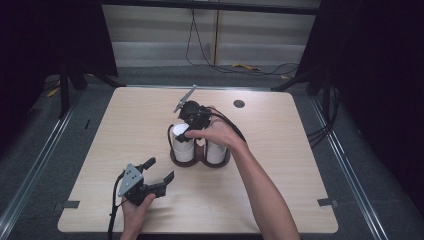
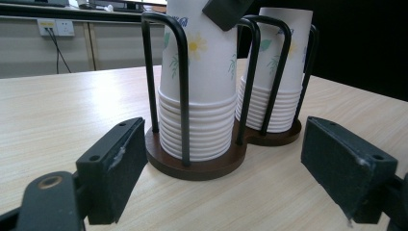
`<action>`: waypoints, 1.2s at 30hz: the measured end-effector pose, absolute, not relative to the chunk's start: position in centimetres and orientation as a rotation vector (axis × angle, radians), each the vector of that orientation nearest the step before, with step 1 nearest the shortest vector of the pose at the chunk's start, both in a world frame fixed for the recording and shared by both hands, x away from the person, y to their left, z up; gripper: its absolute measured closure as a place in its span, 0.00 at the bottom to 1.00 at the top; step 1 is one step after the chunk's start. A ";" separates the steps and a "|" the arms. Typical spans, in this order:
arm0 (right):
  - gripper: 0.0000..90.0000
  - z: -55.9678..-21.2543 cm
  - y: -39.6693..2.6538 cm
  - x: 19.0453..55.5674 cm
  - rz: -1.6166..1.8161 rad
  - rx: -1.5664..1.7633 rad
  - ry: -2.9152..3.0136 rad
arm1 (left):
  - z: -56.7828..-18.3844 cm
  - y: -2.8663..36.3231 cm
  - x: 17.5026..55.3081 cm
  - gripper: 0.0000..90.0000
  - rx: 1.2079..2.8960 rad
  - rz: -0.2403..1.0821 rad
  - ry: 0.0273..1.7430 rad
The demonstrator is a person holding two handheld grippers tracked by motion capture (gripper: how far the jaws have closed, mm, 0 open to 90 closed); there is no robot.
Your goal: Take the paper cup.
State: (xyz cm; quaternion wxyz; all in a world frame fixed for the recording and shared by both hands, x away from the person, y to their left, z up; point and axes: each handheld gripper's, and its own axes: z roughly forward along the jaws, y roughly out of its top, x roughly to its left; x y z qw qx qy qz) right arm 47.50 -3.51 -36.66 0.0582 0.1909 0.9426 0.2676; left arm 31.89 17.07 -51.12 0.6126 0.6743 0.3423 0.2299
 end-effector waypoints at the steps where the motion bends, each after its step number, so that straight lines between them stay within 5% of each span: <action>1: 0.40 -36.7 -3.5 47.5 0.811 0.579 2.856 | -51.1 17.1 31.9 0.18 1.554 0.532 0.790; 36: 0.40 -35.0 -4.0 47.0 0.870 0.563 2.829 | -51.1 17.1 31.9 0.18 1.555 0.531 0.790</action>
